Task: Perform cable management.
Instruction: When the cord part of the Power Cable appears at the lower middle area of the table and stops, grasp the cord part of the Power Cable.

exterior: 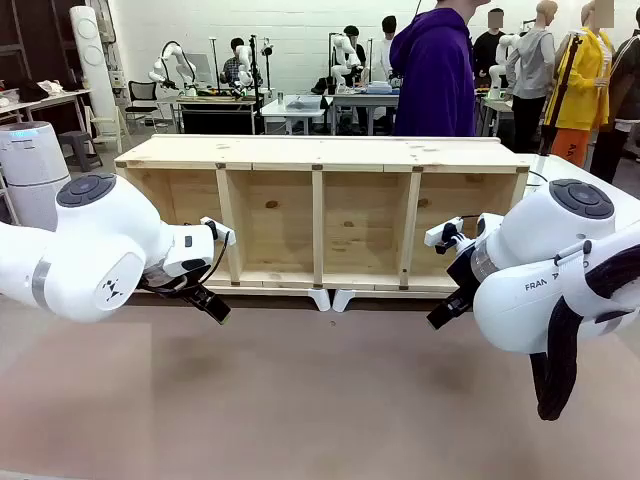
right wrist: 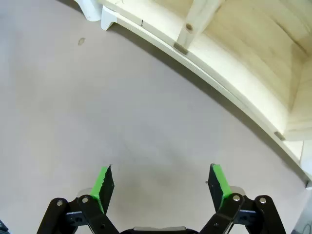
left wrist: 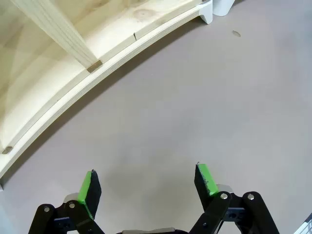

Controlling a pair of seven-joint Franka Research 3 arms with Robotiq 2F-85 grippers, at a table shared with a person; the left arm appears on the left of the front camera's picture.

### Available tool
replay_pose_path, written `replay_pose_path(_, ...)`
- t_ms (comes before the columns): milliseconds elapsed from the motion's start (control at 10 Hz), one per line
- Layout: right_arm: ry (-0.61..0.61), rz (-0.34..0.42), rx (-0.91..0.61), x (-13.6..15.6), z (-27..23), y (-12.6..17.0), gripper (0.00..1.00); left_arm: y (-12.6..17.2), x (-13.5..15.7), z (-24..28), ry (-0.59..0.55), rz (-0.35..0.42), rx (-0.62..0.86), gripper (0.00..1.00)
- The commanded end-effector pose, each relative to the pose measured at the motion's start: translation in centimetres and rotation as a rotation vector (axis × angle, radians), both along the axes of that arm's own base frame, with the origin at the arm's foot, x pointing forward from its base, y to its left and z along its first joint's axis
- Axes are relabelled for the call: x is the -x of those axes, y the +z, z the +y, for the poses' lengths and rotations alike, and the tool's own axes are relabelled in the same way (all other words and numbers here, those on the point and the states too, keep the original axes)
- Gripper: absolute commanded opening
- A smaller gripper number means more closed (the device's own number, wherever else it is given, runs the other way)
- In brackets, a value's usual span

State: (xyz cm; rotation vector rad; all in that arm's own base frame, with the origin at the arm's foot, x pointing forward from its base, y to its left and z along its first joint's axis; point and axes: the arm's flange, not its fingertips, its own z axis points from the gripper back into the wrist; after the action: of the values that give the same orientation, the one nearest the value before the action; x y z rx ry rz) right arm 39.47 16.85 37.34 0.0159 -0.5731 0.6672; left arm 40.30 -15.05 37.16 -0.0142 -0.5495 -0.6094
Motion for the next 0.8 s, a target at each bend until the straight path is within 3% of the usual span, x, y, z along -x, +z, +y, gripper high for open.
replay_pose_path(0,0.0,0.0,0.0,0.0,0.0,0.0,1.0,0.0,0.01,-0.01,0.0,0.0,0.0,1.0)
replay_pose_path(700,0.0,0.0,0.0,0.0,0.0,0.0,1.0,0.0,0.01,-0.01,0.0,0.0,0.0,1.0)
